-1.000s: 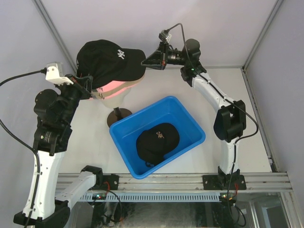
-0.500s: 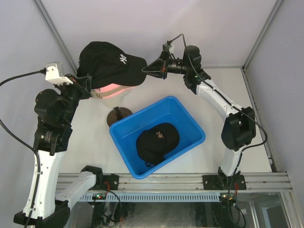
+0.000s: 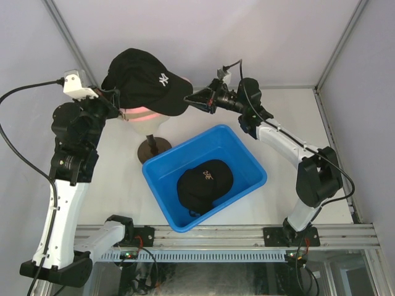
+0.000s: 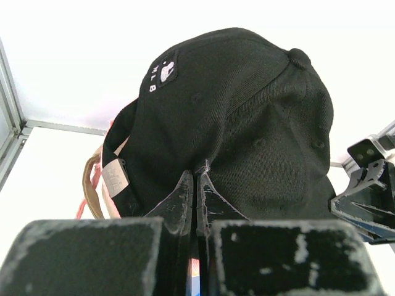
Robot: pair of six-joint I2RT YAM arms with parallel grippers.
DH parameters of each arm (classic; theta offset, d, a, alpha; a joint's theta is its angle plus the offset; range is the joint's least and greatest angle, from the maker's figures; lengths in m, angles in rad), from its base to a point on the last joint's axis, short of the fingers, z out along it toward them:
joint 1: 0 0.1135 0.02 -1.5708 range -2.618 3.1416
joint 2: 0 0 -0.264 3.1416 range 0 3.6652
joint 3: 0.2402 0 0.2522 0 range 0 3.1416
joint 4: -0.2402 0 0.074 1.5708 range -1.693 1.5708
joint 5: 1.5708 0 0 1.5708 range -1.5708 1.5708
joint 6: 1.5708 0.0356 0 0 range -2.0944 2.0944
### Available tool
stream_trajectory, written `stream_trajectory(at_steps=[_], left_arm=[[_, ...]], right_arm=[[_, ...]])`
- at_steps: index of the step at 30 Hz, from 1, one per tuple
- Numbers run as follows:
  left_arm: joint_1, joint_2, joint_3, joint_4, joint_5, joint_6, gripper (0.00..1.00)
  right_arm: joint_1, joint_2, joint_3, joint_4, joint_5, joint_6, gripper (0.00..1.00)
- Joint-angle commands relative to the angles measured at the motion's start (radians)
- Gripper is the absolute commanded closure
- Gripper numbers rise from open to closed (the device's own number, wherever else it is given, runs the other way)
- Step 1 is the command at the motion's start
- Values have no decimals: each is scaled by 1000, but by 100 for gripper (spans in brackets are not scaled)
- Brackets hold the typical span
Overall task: Stack the hats
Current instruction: Stack the hat on the hat.
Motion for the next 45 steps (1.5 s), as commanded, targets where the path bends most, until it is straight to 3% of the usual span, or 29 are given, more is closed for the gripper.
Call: stream_trajectory(at_steps=[1,6,7,9,22,31,45], left_arm=[[-4,25,3,-52,22,12,100],[-4,48,22,-49,13,26,100],[-4,54,30,-50,12,26,100],[-4,59,32,-50,9,26,100],[-3,32,11,-42,-25,27,100],[-3,27,19,-54,-37,39,100],[-2,40,34,-61,-30,42,100]], right_arm=[[32,-26,-49,-84,80,-33,100],[84,-73,-83,-91,154,-33,100],[97,-78,-86,-94,168,-92,51],[116,-92,-86,-105,193,-156,1],[2,-187,-42,-269,188,-322,0],[-38,-258,-18,-275,154,-376,0],[-25,-115,144,-277,74,-357,12]])
